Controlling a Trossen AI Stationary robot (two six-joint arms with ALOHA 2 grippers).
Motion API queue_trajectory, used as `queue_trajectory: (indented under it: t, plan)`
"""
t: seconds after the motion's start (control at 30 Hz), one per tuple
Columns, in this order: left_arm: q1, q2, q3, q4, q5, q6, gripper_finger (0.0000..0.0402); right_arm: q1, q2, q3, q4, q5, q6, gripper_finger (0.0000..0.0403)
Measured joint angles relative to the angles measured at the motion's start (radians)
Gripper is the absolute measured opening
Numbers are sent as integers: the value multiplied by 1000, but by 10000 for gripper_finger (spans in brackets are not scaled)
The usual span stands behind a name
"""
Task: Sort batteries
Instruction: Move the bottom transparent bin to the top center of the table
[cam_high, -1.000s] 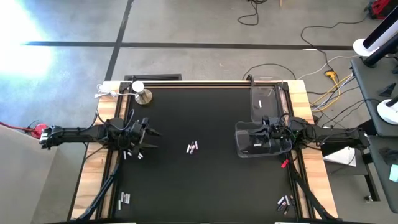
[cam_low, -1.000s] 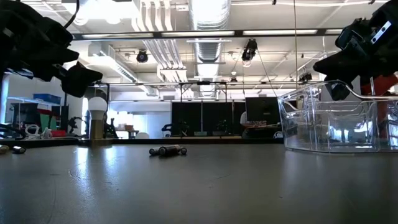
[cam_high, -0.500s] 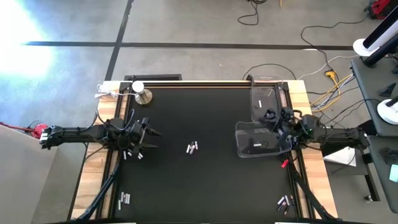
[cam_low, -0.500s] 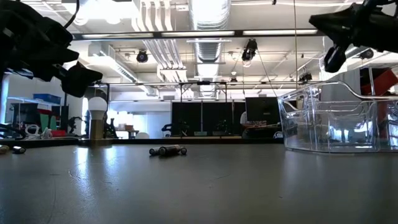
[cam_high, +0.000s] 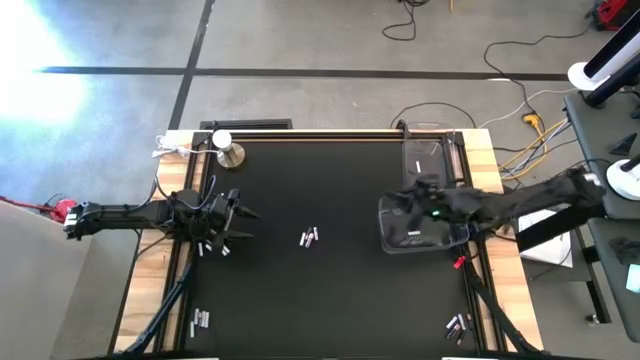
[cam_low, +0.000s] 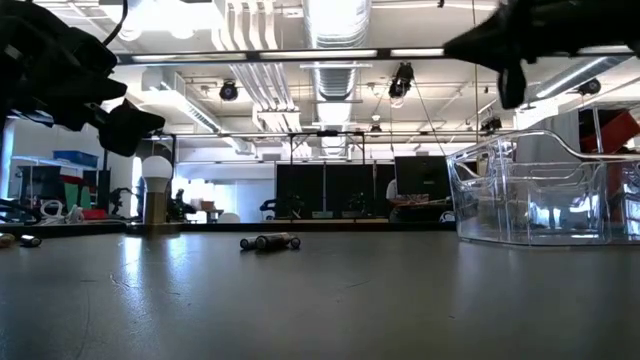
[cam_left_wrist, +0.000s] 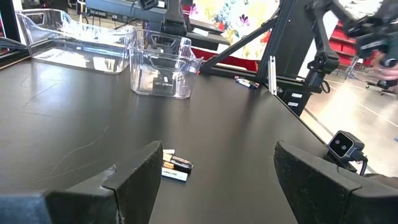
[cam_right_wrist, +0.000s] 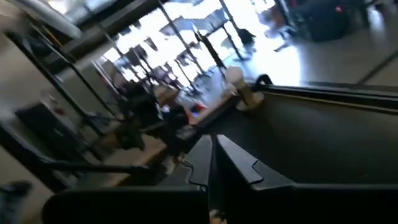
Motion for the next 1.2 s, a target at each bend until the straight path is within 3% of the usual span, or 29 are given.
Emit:
queue_trajectory:
  t: [0.07, 0.17, 0.37, 0.57, 0.77, 1.2]
  plan:
    - [0, 0, 0, 0, 0, 0, 284, 23, 124, 118, -95, 13, 2, 15]
    - [0, 0, 0, 0, 0, 0, 284, 38, 273, 328, -366, 14, 130, 32]
    - [0, 0, 0, 0, 0, 0, 284, 49, 547, 755, -1086, 14, 430, 101]
    - [0, 0, 0, 0, 0, 0, 284, 62, 776, 1054, -1530, -54, 627, 165]
    - [0, 0, 0, 0, 0, 0, 284, 61, 912, 1076, -1653, -209, 751, 184]
    - [0, 0, 0, 0, 0, 0, 284, 46, 841, 1066, -1752, -138, 842, 171]
